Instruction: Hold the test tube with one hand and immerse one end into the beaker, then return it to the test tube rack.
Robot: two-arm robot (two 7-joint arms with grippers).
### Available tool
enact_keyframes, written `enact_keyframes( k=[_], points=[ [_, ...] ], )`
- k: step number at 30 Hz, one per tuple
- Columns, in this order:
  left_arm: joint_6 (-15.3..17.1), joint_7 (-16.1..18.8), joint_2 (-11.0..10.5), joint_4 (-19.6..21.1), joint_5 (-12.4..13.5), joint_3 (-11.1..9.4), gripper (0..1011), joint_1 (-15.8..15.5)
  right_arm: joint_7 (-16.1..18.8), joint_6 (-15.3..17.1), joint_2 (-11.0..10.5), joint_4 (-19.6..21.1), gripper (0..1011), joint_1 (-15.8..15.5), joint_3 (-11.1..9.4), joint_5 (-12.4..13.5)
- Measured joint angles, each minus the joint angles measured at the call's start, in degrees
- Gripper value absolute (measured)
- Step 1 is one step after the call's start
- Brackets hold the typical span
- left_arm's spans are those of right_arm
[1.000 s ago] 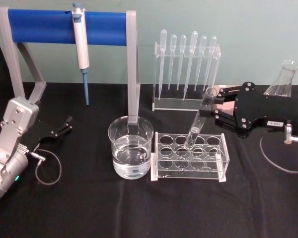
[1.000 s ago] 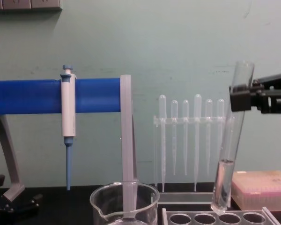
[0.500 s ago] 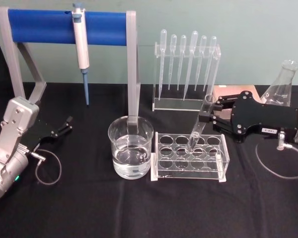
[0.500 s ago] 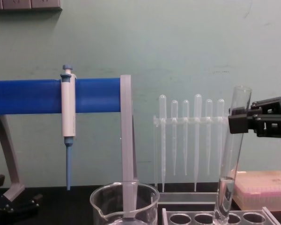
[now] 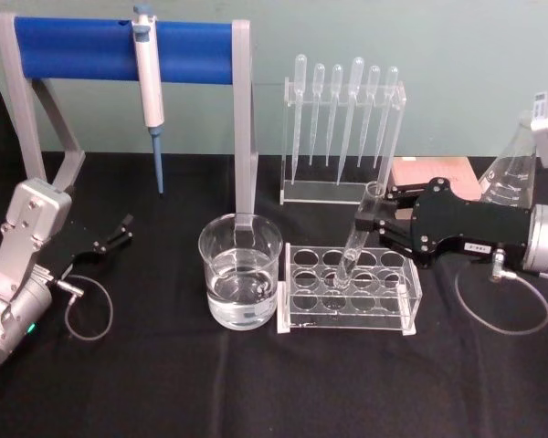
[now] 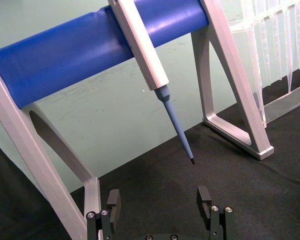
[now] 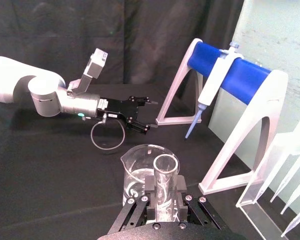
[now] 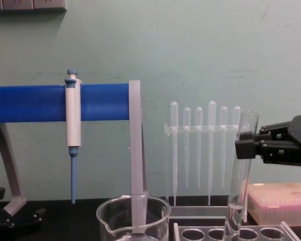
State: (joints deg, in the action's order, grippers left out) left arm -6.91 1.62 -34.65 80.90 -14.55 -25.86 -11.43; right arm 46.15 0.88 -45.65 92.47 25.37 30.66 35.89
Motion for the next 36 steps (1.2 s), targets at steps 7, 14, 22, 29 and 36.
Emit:
enact_keyframes(
  k=[7,14,22,29,36],
  points=[
    [0.0,0.0,0.0,0.0,0.0,0.0,1000,0.0,-0.1,-0.2,1.1,-1.1,235,-0.2,0.3,-0.8],
    [0.0,0.0,0.0,0.0,0.0,0.0,1000,0.0,-0.3,-0.7,1.8,-2.3,236,-0.6,0.6,-1.8],
    [0.0,0.0,0.0,0.0,0.0,0.0,1000,0.0,-0.3,-1.2,2.5,-3.5,236,-1.1,0.6,-2.5],
    [0.0,0.0,0.0,0.0,0.0,0.0,1000,0.0,-0.1,-1.4,2.9,-4.1,236,-1.1,0.7,-3.1],
    [0.0,0.0,0.0,0.0,0.0,0.0,1000,0.0,0.1,-1.6,3.4,-4.6,236,-1.2,1.0,-3.9]
  ],
)
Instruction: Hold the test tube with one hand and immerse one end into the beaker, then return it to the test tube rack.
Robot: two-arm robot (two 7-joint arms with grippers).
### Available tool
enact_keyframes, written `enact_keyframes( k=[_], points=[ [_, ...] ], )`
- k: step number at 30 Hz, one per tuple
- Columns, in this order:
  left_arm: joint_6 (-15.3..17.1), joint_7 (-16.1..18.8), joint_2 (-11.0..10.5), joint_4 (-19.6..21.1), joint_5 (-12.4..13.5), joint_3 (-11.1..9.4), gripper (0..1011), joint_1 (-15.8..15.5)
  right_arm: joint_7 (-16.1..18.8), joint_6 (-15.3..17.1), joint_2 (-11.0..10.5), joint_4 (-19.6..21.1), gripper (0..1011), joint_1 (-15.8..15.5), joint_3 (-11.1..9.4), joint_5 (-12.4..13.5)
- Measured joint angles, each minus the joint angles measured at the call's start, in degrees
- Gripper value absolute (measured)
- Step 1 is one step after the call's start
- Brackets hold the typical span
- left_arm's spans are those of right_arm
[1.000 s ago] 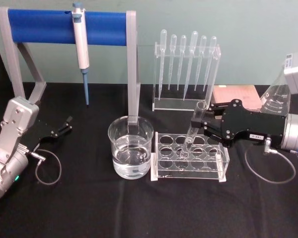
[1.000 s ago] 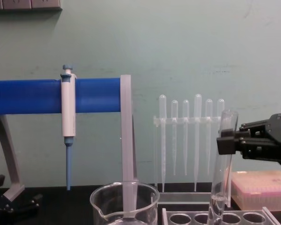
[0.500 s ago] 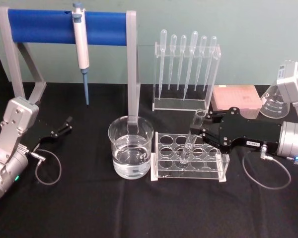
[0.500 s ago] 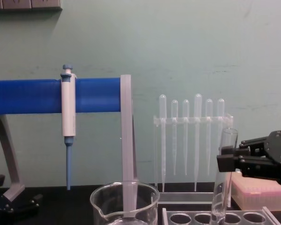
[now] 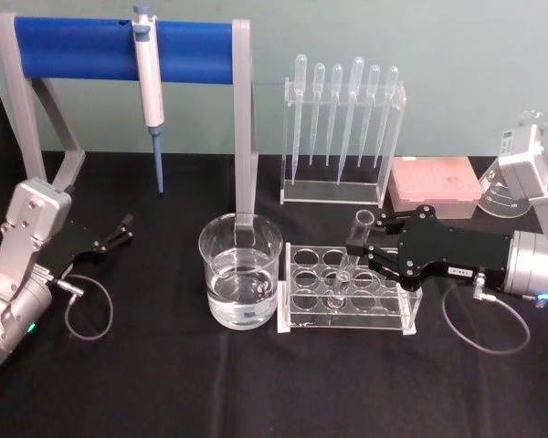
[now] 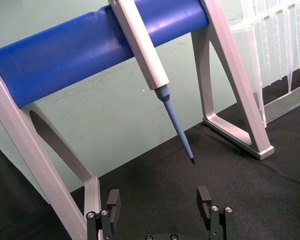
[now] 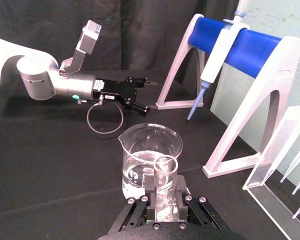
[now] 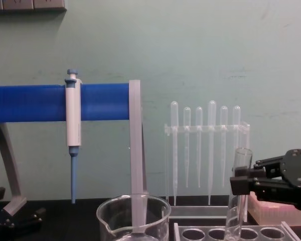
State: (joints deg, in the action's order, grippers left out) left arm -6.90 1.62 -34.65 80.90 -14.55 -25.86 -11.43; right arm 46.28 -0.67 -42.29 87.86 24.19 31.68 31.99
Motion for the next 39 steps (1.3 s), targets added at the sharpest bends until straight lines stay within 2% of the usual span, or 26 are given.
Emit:
enact_keyframes(
  k=[30,37,39],
  points=[
    [0.0,0.0,0.0,0.0,0.0,0.0,1000,0.0,0.8,0.6,0.3,-0.7,236,-0.1,0.2,-0.3],
    [0.0,0.0,0.0,0.0,0.0,0.0,1000,0.0,0.7,0.6,0.3,-0.7,408,-0.1,0.2,-0.3],
    [0.0,0.0,0.0,0.0,0.0,0.0,1000,0.0,0.7,0.6,0.3,-0.7,518,-0.1,0.2,-0.3]
  ],
)
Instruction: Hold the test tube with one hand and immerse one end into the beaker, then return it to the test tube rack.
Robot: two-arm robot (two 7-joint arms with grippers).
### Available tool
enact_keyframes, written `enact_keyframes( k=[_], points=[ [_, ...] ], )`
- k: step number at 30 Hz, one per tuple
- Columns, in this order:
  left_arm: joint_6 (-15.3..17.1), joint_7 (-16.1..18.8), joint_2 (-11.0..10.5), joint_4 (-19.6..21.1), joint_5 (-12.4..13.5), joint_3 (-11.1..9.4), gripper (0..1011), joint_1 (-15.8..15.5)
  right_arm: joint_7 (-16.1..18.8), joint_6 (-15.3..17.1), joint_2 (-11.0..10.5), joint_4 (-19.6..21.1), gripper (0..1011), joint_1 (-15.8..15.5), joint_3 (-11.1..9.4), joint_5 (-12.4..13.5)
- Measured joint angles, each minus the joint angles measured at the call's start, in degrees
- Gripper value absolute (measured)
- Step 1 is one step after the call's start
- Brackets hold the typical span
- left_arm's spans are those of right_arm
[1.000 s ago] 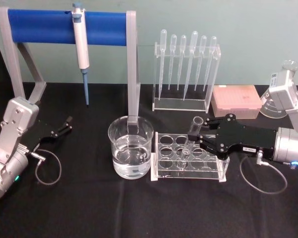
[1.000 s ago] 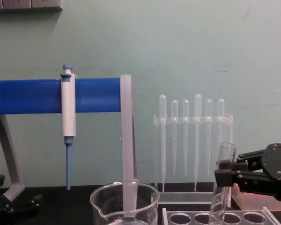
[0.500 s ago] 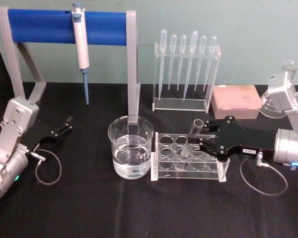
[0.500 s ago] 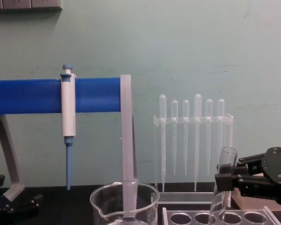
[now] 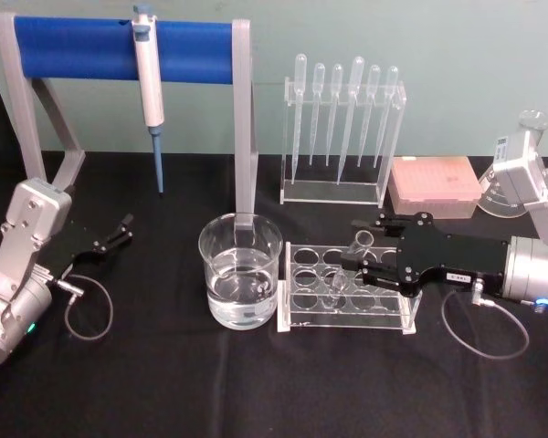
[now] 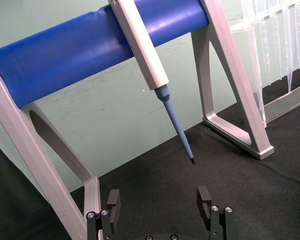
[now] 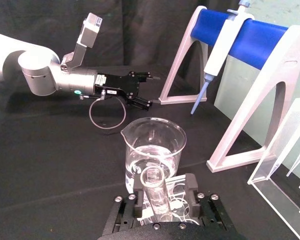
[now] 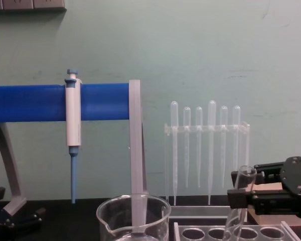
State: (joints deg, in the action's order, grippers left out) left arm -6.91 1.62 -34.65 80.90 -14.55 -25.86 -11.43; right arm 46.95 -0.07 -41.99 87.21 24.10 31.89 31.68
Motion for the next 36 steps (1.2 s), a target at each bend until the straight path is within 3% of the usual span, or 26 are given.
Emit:
enact_keyframes(
  k=[9,13,18,24,26,27,29,30,31,36],
  points=[
    [0.0,0.0,0.0,0.0,0.0,0.0,1000,0.0,0.0,-0.1,0.0,0.0,774,0.0,0.0,0.0],
    [0.0,0.0,0.0,0.0,0.0,0.0,1000,0.0,0.1,-0.5,0.0,0.8,877,-0.5,-0.9,1.7],
    [0.0,0.0,0.0,0.0,0.0,0.0,1000,0.0,-0.9,-1.2,-0.2,3.0,1002,-1.8,-3.1,4.6],
    [0.0,0.0,0.0,0.0,0.0,0.0,1000,0.0,-3.3,-1.5,-0.2,5.5,1002,-3.5,-6.5,8.7],
    [0.0,0.0,0.0,0.0,0.0,0.0,1000,0.0,-7.5,-2.2,0.4,6.7,1002,-5.5,-9.2,10.2],
    [0.0,0.0,0.0,0.0,0.0,0.0,1000,0.0,-7.5,-2.2,0.4,6.7,1002,-5.5,-9.2,10.2],
    [0.0,0.0,0.0,0.0,0.0,0.0,1000,0.0,-12.4,-3.2,1.9,7.0,1002,-7.8,-11.7,11.1],
    [0.0,0.0,0.0,0.0,0.0,0.0,1000,0.0,-12.4,-3.2,1.9,7.0,1002,-7.8,-11.7,11.1],
    [0.0,0.0,0.0,0.0,0.0,0.0,1000,0.0,-15.5,-3.4,2.9,7.1,1002,-9.1,-13.0,11.1],
    [0.0,0.0,0.0,0.0,0.0,0.0,1000,0.0,-25.7,-4.2,6.4,6.5,1002,-12.1,-15.4,8.9]
  ],
)
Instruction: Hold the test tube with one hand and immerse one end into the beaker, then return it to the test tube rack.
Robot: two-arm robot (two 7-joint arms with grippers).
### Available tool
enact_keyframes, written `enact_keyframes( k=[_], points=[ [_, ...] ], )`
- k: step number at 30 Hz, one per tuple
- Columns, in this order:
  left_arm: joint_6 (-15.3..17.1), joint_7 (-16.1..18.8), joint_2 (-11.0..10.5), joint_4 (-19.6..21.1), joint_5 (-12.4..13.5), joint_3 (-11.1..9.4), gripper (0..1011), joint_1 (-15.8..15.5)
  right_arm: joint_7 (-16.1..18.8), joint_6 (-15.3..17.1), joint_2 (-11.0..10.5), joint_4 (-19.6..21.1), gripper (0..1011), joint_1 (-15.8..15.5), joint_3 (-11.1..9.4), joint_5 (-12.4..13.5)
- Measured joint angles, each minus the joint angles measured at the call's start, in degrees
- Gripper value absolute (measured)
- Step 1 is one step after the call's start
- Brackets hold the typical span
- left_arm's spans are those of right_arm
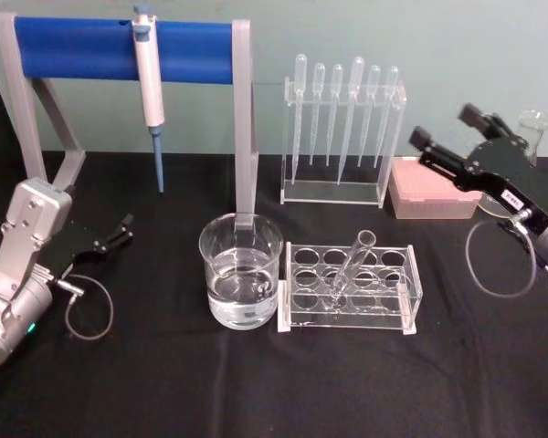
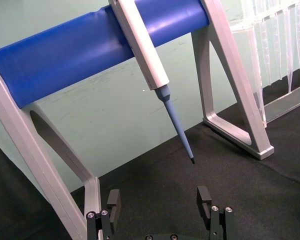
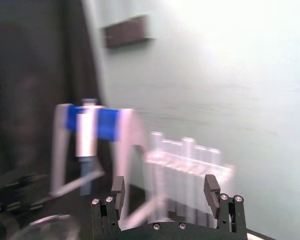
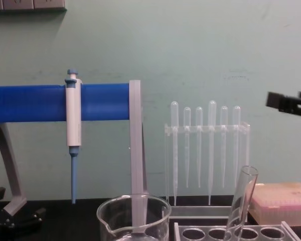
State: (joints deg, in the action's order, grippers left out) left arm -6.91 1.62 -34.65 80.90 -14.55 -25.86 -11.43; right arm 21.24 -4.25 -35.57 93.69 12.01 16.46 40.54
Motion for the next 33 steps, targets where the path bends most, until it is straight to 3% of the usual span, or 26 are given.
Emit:
enact_keyframes(
  k=[3,4,8,9,10,13,19,23,33],
  points=[
    [0.0,0.0,0.0,0.0,0.0,0.0,1000,0.0,-6.7,-1.2,2.5,-0.8,1002,-1.4,-0.8,-3.3],
    [0.0,0.0,0.0,0.0,0.0,0.0,1000,0.0,-10.4,-1.7,3.7,-1.2,1002,-1.9,-0.9,-5.6],
    [0.0,0.0,0.0,0.0,0.0,0.0,1000,0.0,-17.7,-2.1,6.4,-2.1,1002,-2.7,-0.7,-11.1],
    [0.0,0.0,0.0,0.0,0.0,0.0,1000,0.0,-17.7,-2.1,6.4,-2.1,1002,-2.7,-0.7,-11.1],
    [0.0,0.0,0.0,0.0,0.0,0.0,1000,0.0,-20.0,-2.0,7.3,-2.6,1002,-2.8,-0.5,-13.0],
    [0.0,0.0,0.0,0.0,0.0,0.0,1000,0.0,-22.5,-1.5,8.8,-3.8,1002,-2.9,-0.1,-15.7],
    [0.0,0.0,0.0,0.0,0.0,0.0,1000,0.0,-23.1,-1.1,9.7,-4.9,1002,-3.0,0.0,-17.2],
    [0.0,0.0,0.0,0.0,0.0,0.0,1000,0.0,-21.1,1.4,9.8,-5.3,1002,-3.1,-0.6,-15.8],
    [0.0,0.0,0.0,0.0,0.0,0.0,1000,0.0,-21.4,0.8,9.8,-5.3,1002,-3.0,-0.5,-16.1]
  ],
)
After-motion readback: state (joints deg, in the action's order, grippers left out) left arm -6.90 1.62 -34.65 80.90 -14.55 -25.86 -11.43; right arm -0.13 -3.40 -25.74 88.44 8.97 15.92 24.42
